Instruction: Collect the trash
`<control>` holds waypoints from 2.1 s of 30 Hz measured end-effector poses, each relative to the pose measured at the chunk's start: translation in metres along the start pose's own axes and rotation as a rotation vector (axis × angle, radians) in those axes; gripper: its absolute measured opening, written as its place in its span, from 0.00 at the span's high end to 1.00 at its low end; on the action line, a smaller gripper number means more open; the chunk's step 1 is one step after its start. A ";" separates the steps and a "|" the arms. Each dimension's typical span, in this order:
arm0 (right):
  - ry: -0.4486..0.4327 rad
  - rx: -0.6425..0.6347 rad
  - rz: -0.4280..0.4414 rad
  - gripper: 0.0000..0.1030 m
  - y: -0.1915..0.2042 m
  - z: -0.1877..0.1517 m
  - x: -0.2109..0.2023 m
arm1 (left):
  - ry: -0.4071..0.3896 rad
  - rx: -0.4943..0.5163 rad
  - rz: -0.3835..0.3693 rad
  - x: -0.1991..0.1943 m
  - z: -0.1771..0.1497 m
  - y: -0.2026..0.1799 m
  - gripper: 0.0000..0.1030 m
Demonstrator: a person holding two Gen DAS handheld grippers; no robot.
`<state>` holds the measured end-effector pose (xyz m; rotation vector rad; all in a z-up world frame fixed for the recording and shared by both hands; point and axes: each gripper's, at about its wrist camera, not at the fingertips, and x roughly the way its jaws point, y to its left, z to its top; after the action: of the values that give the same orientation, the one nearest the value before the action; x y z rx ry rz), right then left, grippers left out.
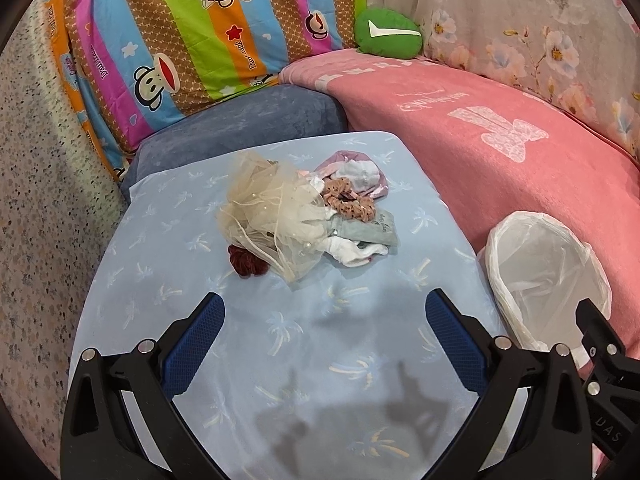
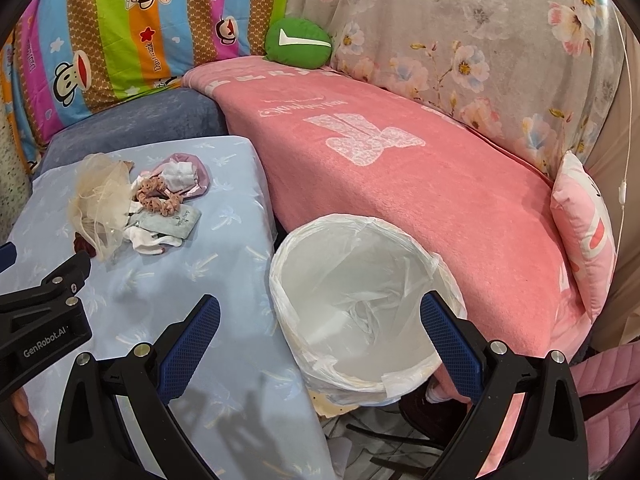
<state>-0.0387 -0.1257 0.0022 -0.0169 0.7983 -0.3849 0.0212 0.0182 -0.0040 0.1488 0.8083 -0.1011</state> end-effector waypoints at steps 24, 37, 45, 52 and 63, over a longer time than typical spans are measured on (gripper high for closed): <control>-0.012 0.005 0.176 0.06 0.114 0.053 0.084 | -0.002 -0.149 -0.110 0.131 0.054 0.121 0.07; 0.034 -0.003 0.252 0.16 0.176 0.073 0.125 | 0.086 -0.256 -0.344 0.174 0.066 0.146 0.40; 0.070 -0.029 0.296 0.38 0.201 0.076 0.135 | 0.144 -0.271 -0.434 0.182 0.066 0.160 0.93; 0.082 -0.049 0.327 0.47 0.219 0.076 0.136 | 0.057 -0.325 -0.358 0.148 0.072 0.201 0.93; 0.154 -0.101 0.431 0.59 0.269 0.064 0.143 | -0.049 -0.391 -0.105 0.121 0.076 0.246 0.93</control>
<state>0.1855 0.0677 -0.0944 0.0903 0.9472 0.0638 0.1947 0.2438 -0.0168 -0.2649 0.7721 -0.0434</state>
